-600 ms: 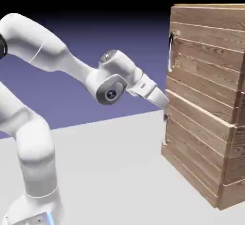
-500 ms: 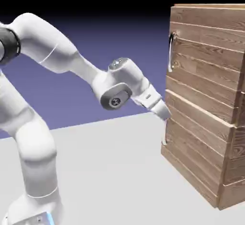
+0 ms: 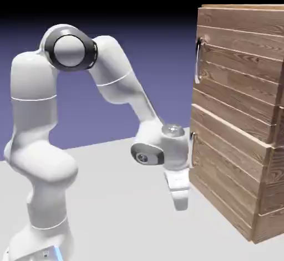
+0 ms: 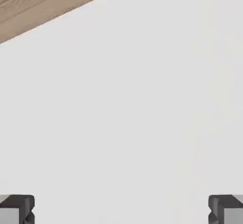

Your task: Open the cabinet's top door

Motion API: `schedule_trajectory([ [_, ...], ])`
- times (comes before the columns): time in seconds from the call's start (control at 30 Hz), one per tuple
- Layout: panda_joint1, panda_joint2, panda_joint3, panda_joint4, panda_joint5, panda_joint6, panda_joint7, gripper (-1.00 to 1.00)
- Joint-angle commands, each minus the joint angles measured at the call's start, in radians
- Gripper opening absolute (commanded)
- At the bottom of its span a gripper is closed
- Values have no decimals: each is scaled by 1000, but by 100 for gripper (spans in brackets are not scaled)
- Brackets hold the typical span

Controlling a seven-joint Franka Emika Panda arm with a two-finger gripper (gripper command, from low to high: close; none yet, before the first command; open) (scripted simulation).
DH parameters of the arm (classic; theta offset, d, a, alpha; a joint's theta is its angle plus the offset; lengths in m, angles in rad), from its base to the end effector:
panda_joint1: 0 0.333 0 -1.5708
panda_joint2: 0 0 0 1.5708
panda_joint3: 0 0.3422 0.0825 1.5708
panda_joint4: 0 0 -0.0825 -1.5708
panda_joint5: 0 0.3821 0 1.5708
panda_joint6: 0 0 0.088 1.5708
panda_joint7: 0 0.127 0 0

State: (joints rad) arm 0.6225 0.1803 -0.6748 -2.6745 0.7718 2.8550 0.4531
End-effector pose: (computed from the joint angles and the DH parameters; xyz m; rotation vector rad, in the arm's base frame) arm 0.4076 -0.0670 0.2013 -2.4542 1.7340 -0.0753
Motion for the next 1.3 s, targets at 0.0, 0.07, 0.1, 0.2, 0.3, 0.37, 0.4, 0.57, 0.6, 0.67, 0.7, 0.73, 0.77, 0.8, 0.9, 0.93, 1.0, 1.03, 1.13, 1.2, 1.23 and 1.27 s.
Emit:
schedule_trajectory([
  [0.0,30,36,-33,7,37,-9,-14,0],
  [0.07,89,109,-98,20,112,-26,-42,0],
  [0.1,118,145,-130,26,149,-35,-56,0],
  [0.2,207,254,-228,46,261,-62,-97,0],
  [0.3,295,363,-326,65,373,-88,-139,0],
  [0.37,354,435,-391,79,448,-106,-167,0],
  [0.4,384,471,-424,85,485,-114,-181,0],
  [0.57,531,653,-587,118,671,-158,-250,0],
  [0.6,560,689,-619,124,709,-167,-264,0],
  [0.67,619,761,-685,137,783,-185,-292,0],
  [0.7,649,797,-717,144,820,-193,-306,0],
  [0.73,678,834,-750,151,858,-202,-320,0],
  [0.77,708,870,-783,157,895,-211,-334,0],
  [0.8,737,906,-815,164,932,-220,-348,0],
  [0.9,826,1015,-913,183,1044,-246,-389,0],
  [0.93,855,1051,-946,190,1081,-255,-403,0],
  [1.0,914,1124,-1011,203,1156,-273,-431,0],
  [1.03,944,1160,-1043,209,1193,-281,-445,0],
  [1.13,1032,1269,-1141,229,1305,-308,-487,0],
  [1.2,1091,1341,-1206,242,1380,-325,-515,0],
  [1.23,1121,1377,-1239,249,1417,-334,-529,0],
  [1.27,1150,1414,-1272,255,1454,-343,-542,0],
])
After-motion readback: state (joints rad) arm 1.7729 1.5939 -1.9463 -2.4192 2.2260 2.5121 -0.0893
